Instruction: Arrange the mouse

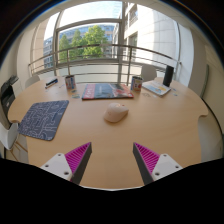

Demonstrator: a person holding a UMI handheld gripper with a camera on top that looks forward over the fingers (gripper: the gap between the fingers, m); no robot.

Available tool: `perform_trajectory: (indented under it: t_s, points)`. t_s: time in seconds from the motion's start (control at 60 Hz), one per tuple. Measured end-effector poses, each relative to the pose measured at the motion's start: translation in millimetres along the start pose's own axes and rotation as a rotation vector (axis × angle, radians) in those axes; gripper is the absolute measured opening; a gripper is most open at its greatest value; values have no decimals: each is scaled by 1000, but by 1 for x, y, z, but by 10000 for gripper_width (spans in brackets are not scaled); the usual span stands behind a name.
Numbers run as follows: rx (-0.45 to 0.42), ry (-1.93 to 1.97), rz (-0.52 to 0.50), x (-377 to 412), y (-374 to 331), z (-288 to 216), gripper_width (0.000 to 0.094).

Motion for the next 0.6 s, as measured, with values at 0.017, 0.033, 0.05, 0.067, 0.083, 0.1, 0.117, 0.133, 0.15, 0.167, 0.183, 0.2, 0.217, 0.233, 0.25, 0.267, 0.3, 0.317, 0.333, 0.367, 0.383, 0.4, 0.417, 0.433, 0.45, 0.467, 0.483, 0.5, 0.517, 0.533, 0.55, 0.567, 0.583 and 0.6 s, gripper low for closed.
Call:
perform_trajectory:
  t_s: [0.017, 0.033, 0.05, 0.067, 0.083, 0.1, 0.117, 0.133, 0.15, 0.167, 0.183, 0.2, 0.217, 0.233, 0.25, 0.267, 0.3, 0.317, 0.333, 0.367, 0.383, 0.4, 0.417, 0.433, 0.45, 0.467, 0.483, 0.5, 0.517, 0.533, 0.55, 0.567, 0.583, 0.6]
  points:
    - [-6, -3, -3, 3, 10, -5, 853]
    - [-11, -5, -5, 6, 19, -10, 854]
    - [-15, -5, -8, 8, 29, -14, 852]
    - [-18, -5, -11, 10, 39, -19, 852]
    - [-19, -4, -14, 12, 48, -23, 852]
    - [-20, -2, -15, 14, 58, -27, 852]
    - [-19, 1, -15, 15, 68, -31, 850]
    - [-18, 3, -14, 16, 76, -35, 850]
    - [-16, 7, -14, 16, 85, -38, 851]
    - [-15, 10, -12, 17, 93, -42, 850]
    - [-13, 14, -10, 17, 101, -45, 850]
    - [-11, 19, -8, 17, 109, -49, 851]
    - [-10, 22, -7, 17, 116, -52, 851]
    - [-8, 26, -6, 18, 123, -55, 851]
    - [-6, 30, -5, 18, 129, -58, 850]
    - [-7, 36, -5, 18, 134, -60, 849]
    - [-3, 43, 0, 18, 144, -64, 850]
    - [-1, 45, 2, 18, 148, -67, 849]
    - [1, 45, 3, 18, 152, -69, 848]
    - [3, 47, 10, 17, 159, -72, 854]
    - [2, 45, 11, 10, 170, -78, 853]
    - [-2, 49, 8, 14, 169, -78, 847]
    - [-7, 54, 5, 15, 171, -80, 841]
    - [-7, 55, 4, 15, 173, -81, 834]
    - [-10, 55, 6, 15, 175, -83, 824]
    - [-10, 54, 10, 17, 178, -84, 809]
    - [-10, 54, 12, 17, 180, -86, 795]
    - [-12, 55, 14, 17, 181, -88, 780]
    - [-13, 57, 14, 18, 183, -89, 759]
    - [-15, 58, 16, 18, 185, -90, 736]
    - [-16, 58, 17, 18, 186, -92, 707]
    - [-19, 58, 16, 18, 187, -93, 676]
    - [-22, 57, 18, 18, 190, -94, 640]
    - [-25, 57, 20, 18, 192, -95, 598]
Point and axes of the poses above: the point between the fingertips, and its own axes, seen from behind it with the camera up: x to the left, z down, y forward, the way the camera looks, the point moved 10 cm from there along -y, backward, against the way the camera looks, and after that the axes turned 5 degrees about z, right-handed, at the moved point
